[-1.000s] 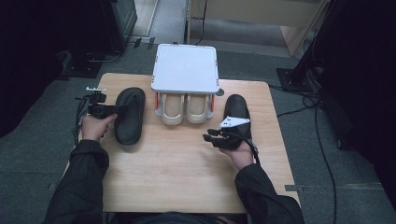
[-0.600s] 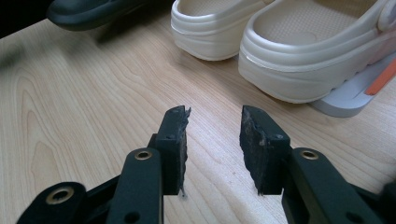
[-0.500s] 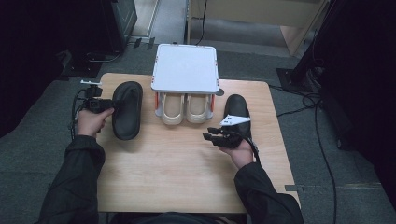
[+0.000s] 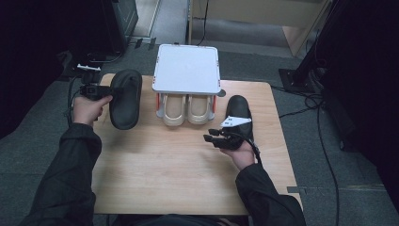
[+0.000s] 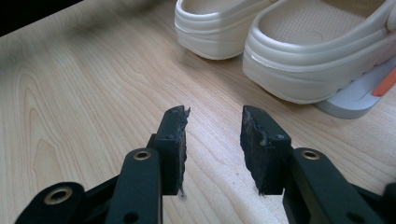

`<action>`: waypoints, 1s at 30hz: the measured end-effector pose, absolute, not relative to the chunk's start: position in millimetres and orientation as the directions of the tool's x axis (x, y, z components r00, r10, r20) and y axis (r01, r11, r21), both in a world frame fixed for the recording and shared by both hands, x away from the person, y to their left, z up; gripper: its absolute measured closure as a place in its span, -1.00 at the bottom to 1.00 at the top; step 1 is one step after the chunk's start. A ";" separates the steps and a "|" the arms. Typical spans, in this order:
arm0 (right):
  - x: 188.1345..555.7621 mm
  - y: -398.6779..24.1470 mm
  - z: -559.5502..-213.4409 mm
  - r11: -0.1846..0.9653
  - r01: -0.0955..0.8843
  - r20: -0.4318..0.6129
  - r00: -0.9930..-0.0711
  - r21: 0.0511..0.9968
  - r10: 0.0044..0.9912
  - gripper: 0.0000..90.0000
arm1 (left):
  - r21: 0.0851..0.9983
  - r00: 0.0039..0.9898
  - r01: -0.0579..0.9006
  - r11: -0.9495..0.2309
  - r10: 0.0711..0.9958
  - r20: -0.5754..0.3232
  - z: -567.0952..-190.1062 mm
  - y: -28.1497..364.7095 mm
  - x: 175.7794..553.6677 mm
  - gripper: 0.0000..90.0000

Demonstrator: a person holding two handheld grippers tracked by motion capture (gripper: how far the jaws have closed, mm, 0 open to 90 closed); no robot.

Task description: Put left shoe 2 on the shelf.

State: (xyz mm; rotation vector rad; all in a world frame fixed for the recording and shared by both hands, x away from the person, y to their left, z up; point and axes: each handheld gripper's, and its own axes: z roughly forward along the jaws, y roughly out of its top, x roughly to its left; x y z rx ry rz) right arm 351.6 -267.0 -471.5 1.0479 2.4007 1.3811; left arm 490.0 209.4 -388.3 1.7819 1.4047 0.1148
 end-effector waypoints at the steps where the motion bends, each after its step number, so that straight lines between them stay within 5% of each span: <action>1: 351.6 -267.0 -471.5 0.320 0.485 0.182 -0.735 0.814 0.653 0.36 | 0.651 0.367 0.759 -0.016 0.836 -0.407 -388.3 209.4 490.0 0.51; 30: 349.6 -266.8 -470.3 0.331 0.481 0.182 -0.747 0.812 0.640 0.36 | 0.716 0.456 0.694 -0.074 0.815 -0.358 -288.4 145.9 532.2 0.51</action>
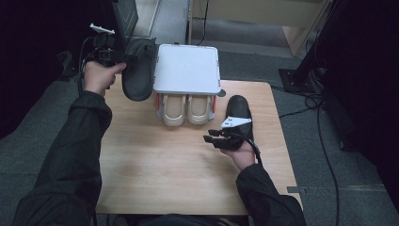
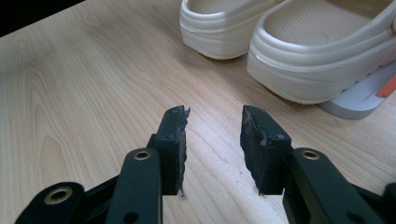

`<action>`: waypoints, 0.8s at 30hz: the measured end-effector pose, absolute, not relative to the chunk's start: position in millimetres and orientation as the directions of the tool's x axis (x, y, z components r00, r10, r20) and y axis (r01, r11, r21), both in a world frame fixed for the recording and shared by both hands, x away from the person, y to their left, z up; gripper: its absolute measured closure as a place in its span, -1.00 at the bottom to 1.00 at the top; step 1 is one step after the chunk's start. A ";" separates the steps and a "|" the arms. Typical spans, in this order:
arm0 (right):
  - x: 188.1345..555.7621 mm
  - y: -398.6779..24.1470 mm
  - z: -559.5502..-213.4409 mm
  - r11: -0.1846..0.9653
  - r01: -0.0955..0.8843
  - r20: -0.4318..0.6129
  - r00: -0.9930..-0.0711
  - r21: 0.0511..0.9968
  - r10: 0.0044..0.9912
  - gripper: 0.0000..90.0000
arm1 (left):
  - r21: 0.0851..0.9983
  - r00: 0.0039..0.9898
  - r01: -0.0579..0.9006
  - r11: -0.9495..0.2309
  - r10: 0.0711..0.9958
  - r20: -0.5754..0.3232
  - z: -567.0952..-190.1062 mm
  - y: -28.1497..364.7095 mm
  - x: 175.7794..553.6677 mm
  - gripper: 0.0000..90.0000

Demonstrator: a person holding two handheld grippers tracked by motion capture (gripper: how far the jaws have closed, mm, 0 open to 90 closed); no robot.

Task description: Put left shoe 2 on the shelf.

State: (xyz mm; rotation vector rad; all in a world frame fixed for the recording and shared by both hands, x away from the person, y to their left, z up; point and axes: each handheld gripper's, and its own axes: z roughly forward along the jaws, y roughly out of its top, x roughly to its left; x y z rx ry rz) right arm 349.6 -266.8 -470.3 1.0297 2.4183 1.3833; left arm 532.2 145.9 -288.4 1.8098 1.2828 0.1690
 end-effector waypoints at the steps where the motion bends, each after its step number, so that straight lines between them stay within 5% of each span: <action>1: 349.5 -266.8 -470.3 0.333 0.479 0.179 -0.748 0.812 0.639 0.36 | 0.719 0.459 0.691 -0.073 0.813 -0.358 -286.6 142.6 533.9 0.51; 24: 334.3 -279.1 -470.3 0.315 0.480 0.173 -0.729 0.818 0.663 0.36 | 0.699 0.493 0.707 -0.110 0.785 -0.375 -311.0 67.9 575.4 0.51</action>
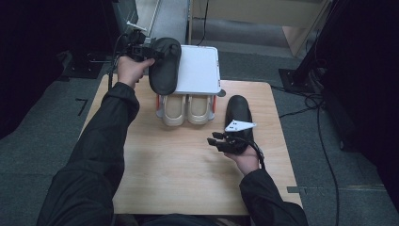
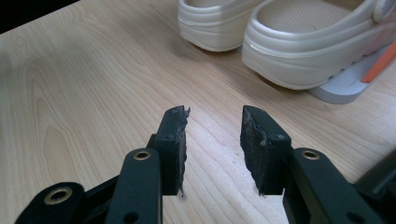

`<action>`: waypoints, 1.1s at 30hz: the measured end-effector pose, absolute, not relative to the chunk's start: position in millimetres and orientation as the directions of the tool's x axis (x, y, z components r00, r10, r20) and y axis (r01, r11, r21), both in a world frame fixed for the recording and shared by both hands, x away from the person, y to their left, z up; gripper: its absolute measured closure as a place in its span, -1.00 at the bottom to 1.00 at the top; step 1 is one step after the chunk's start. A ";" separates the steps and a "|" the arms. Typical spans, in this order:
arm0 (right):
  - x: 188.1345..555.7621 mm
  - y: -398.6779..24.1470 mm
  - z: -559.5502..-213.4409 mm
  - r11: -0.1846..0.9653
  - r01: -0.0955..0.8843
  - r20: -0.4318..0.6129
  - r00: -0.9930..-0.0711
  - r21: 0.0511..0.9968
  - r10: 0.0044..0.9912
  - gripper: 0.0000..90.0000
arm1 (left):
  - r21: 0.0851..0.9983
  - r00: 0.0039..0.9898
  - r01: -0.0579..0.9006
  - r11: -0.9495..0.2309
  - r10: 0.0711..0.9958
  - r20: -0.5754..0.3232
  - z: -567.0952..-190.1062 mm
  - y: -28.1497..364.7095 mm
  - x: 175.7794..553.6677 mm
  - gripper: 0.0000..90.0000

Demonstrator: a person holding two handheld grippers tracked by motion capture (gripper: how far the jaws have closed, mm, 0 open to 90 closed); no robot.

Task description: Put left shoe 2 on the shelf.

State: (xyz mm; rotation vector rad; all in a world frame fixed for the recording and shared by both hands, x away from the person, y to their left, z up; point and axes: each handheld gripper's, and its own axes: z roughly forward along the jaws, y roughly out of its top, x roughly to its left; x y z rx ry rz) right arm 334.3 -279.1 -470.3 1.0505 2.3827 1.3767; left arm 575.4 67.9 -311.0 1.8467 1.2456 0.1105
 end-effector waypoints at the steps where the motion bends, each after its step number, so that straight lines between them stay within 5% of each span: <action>1: 333.9 -280.1 -470.4 0.314 0.480 0.171 -0.726 0.819 0.666 0.36 | 0.699 0.494 0.707 -0.109 0.784 -0.377 -312.2 65.9 576.3 0.51; 20: 335.5 -297.1 -467.7 0.264 0.489 0.177 -0.683 0.831 0.708 0.36 | 0.704 0.528 0.693 -0.156 0.774 -0.349 -309.2 65.7 570.1 0.34; 33: 346.0 -311.5 -468.9 0.262 0.506 0.139 -0.623 0.821 0.770 0.62 | 0.721 0.540 0.672 -0.166 0.776 -0.325 -308.7 91.0 539.2 0.35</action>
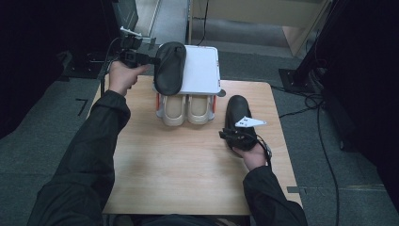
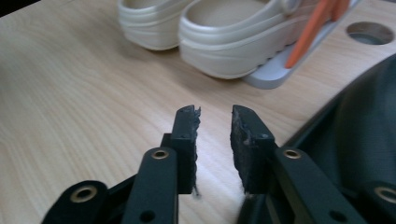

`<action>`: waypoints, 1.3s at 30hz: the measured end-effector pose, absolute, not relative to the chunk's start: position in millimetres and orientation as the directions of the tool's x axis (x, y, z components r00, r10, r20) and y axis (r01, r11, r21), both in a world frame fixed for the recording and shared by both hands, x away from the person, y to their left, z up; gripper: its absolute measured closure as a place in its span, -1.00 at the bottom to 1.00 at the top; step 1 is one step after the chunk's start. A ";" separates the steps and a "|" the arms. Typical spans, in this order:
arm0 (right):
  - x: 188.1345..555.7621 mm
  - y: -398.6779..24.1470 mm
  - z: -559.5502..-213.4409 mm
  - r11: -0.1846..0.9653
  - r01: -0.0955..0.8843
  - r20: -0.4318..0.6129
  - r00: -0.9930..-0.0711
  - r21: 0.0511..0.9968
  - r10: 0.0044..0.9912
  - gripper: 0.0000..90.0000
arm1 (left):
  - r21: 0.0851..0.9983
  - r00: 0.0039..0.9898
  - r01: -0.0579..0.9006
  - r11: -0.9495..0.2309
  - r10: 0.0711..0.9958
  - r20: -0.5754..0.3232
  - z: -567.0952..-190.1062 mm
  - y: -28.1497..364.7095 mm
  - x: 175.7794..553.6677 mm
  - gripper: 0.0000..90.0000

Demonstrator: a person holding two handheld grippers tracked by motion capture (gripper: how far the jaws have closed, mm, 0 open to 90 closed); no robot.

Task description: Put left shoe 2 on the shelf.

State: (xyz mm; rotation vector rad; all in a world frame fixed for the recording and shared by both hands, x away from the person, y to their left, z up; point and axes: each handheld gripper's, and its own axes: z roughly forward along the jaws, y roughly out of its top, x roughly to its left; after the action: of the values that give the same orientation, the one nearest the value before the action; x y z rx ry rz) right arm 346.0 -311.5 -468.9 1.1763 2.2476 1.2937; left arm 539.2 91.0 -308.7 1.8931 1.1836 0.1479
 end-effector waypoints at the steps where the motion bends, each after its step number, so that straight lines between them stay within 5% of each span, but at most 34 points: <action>1: 346.0 -311.5 -468.9 0.262 0.506 0.139 -0.623 0.821 0.770 0.62 | 0.721 0.540 0.672 -0.166 0.776 -0.325 -308.7 91.0 539.2 0.35; 16: 338.8 -353.0 -469.1 0.271 0.536 0.130 -0.594 0.799 0.794 0.64 | 0.737 0.515 0.662 -0.135 0.797 -0.317 -335.6 129.0 494.7 0.36; 39: 346.6 -413.7 -470.9 0.155 0.572 0.122 -0.416 0.805 0.901 0.78 | 0.747 0.521 0.650 -0.140 0.798 -0.303 -385.0 138.3 448.4 0.35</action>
State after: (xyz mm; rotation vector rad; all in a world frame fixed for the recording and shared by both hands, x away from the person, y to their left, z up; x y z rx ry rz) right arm 346.6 -413.7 -470.9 1.4044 2.0515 1.1536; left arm 448.4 138.3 -385.0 1.8607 1.1963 0.2066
